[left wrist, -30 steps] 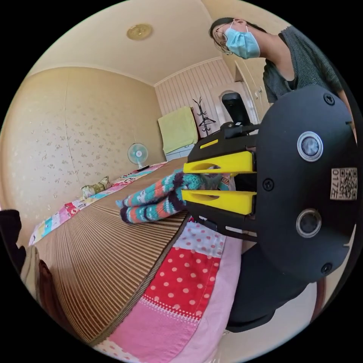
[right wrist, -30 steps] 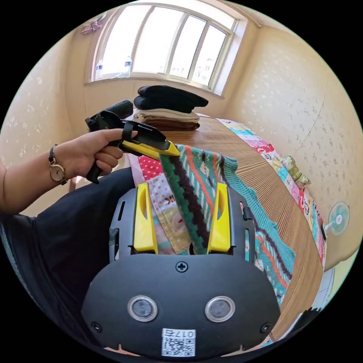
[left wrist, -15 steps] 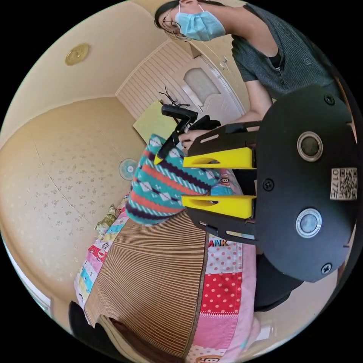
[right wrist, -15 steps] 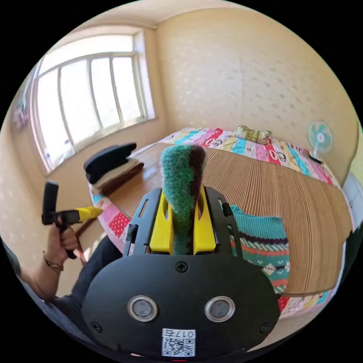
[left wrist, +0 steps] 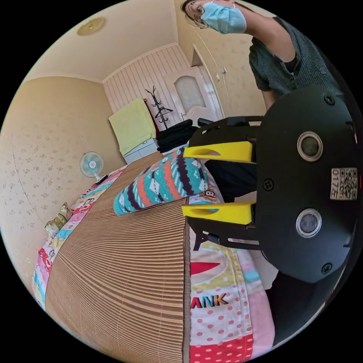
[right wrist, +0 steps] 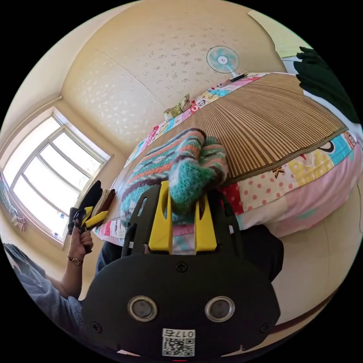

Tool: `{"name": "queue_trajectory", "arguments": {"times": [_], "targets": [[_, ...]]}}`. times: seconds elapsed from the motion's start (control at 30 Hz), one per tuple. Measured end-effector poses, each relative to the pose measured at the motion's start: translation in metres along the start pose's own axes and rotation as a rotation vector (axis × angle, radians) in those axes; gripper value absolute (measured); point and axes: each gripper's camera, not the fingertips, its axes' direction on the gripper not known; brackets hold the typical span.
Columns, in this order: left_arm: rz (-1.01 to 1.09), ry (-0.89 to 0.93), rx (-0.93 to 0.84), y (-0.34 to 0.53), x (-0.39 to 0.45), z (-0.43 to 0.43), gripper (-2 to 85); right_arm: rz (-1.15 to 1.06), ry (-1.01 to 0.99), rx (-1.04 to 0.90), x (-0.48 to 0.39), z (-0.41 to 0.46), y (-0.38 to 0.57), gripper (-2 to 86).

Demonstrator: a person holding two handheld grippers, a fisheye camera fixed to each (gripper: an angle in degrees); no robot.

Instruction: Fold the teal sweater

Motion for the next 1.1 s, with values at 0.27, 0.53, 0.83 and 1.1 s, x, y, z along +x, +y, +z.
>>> {"name": "queue_trajectory", "arguments": {"times": [0.27,0.53,0.83,1.1], "targets": [[-0.042,-0.033,-0.037,-0.065,-0.017,0.118,20.4,0.007,0.027,0.092,0.001,-0.067,-0.006,11.8],[-0.029,-0.020,-0.116,-0.119,-0.031,0.207,18.5,-0.027,0.117,0.245,0.003,-0.127,0.010,14.7],[0.097,-0.053,-0.213,-0.166,0.024,0.340,18.0,-0.119,0.225,0.320,-0.008,-0.153,-0.002,13.8],[0.142,0.013,-0.105,-0.127,0.076,0.468,18.3,0.014,0.379,0.310,0.022,-0.143,0.022,13.5]]}}
